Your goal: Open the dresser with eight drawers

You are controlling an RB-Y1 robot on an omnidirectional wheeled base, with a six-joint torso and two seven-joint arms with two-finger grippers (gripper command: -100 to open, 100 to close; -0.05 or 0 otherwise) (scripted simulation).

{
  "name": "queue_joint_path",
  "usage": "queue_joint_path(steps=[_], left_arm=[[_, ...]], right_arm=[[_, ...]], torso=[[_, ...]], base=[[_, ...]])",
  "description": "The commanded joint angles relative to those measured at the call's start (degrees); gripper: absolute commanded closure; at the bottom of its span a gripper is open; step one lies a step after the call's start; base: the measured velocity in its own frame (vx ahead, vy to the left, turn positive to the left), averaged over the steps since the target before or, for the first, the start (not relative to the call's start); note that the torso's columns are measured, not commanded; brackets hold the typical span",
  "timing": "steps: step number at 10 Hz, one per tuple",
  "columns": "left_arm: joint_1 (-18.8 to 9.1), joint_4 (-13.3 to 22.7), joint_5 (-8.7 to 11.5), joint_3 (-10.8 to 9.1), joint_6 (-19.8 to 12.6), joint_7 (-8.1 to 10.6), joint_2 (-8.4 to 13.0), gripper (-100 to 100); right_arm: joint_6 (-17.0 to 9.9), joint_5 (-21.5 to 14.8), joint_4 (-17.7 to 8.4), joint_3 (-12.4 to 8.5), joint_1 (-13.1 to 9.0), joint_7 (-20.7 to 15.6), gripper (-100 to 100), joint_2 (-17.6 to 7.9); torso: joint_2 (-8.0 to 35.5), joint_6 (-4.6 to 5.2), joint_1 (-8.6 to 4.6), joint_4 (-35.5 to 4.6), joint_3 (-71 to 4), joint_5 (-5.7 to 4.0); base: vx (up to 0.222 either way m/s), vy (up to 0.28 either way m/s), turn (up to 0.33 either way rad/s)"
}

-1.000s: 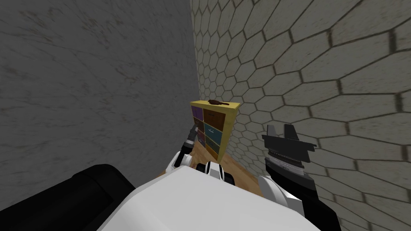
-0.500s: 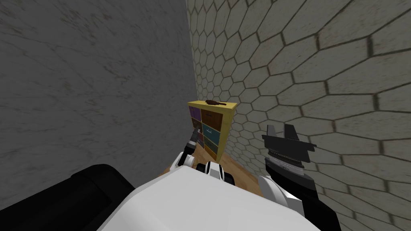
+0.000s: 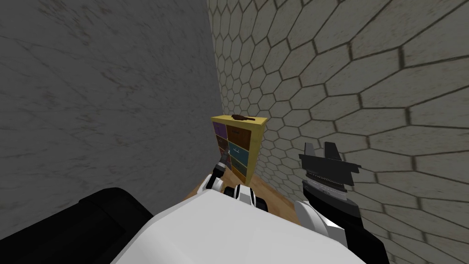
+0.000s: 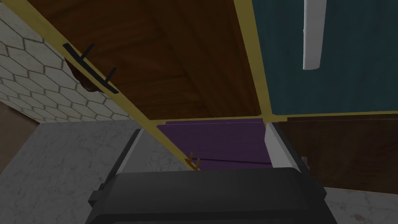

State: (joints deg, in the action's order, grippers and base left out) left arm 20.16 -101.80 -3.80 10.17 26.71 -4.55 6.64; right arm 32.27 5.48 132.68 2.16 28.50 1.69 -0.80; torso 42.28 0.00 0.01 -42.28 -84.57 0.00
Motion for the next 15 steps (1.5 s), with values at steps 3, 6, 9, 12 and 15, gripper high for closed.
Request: queue_joint_path(steps=[3,6,9,12,15], left_arm=[[-1.46,5.64,-0.97,1.86,-0.33,-0.10,0.32,-100],[-2.51,9.06,-1.44,2.74,-0.38,-0.10,0.88,-100],[-3.67,12.85,-1.96,3.72,-0.44,-0.10,1.55,-100],[-5.82,13.74,-1.41,1.73,-1.92,0.06,1.46,-100],[-8.97,15.31,-0.60,-1.30,-3.70,0.18,1.13,-100]], right_arm=[[0.00,0.00,0.00,0.00,0.00,0.00,0,0.00],[0.00,0.00,0.00,0.00,0.00,0.00,0,0.00],[0.00,0.00,0.00,0.00,0.00,0.00,0,0.00],[0.00,0.00,0.00,0.00,0.00,0.00,0,0.00],[0.00,0.00,0.00,0.00,-0.01,0.00,0,0.00]], torso=[[0.02,-0.01,0.00,0.00,0.01,0.00],[0.01,0.00,0.00,0.00,0.00,0.00],[0.00,0.00,-0.02,0.00,0.00,-0.01],[0.04,-0.01,0.03,-0.01,0.02,0.00],[0.10,-0.01,-0.03,-0.03,0.06,-0.01]], base=[[0.021,-0.018,-0.062],[0.019,-0.016,-0.069],[0.021,-0.016,-0.065],[0.001,-0.009,-0.082],[-0.050,-0.019,-0.185]])
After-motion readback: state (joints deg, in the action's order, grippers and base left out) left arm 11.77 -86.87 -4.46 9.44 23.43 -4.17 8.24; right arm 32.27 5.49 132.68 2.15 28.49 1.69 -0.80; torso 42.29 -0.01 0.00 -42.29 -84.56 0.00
